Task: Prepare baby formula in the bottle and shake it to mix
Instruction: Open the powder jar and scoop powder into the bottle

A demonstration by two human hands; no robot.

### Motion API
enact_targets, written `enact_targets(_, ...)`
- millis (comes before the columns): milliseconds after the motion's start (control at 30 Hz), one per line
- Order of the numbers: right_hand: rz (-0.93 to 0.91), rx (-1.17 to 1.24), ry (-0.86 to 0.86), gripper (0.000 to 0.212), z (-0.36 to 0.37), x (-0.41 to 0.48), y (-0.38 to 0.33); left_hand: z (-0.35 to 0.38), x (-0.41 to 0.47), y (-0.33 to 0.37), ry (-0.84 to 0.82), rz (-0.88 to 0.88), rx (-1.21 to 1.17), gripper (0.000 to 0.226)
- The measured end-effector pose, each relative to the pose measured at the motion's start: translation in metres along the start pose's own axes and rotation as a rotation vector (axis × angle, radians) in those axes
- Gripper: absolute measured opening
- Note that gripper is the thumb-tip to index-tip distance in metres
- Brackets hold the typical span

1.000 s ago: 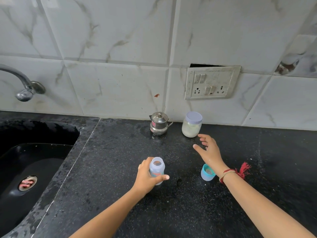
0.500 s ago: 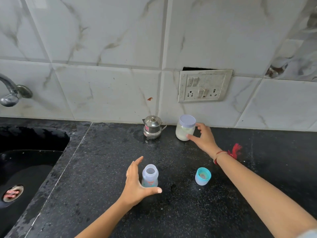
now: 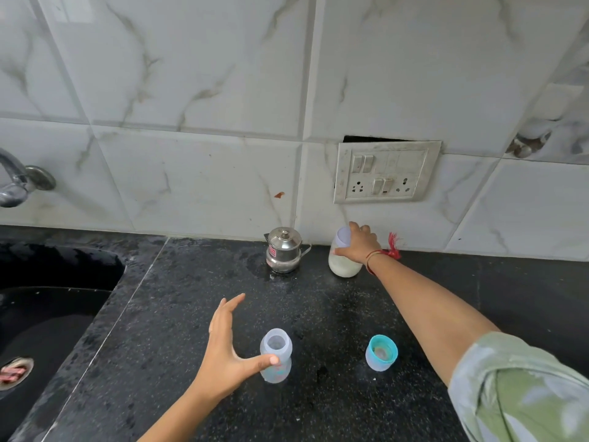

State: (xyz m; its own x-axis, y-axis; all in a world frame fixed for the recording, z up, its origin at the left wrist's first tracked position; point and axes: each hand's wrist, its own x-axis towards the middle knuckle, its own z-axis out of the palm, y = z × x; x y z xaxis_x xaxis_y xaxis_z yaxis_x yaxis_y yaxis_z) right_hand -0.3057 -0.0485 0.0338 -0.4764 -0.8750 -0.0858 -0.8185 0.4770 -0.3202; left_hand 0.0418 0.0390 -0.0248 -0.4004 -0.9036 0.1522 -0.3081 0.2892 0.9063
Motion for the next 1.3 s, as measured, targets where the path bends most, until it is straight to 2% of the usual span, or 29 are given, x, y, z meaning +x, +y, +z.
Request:
enact_targets(300,-0.034,0.089,0.131,0.084,-0.007,-0.02,0.011,-0.014,0.002,0.005,0.165,0.029,0.024,0.093)
enact_targets(533,-0.208,0.123,0.163,0.088,-0.051,-0.076,0.01,-0.021,0.001,0.053,0.271,0.116,0.047,0.074)
enact_targets(833,-0.379,0.134,0.112,0.09,-0.086,-0.206,-0.012,0.014,-0.042,0.096,0.114,0.321,0.058,0.082)
enact_targets(1033,-0.459,0.152,0.076,0.077,-0.071,-0.267,-0.025,0.038,-0.079,0.099,-0.138,0.113,-0.249,0.087)
enact_targets(1100,-0.465,0.129,0.087,0.072,-0.064,-0.277,-0.028,0.046,-0.088,0.095,-0.184,0.108,-0.28,0.09)
enact_targets(1300,-0.466,0.079,0.141,0.077,-0.056,-0.3,-0.039,0.056,-0.098,0.104,-0.098,0.126,-0.256,0.097)
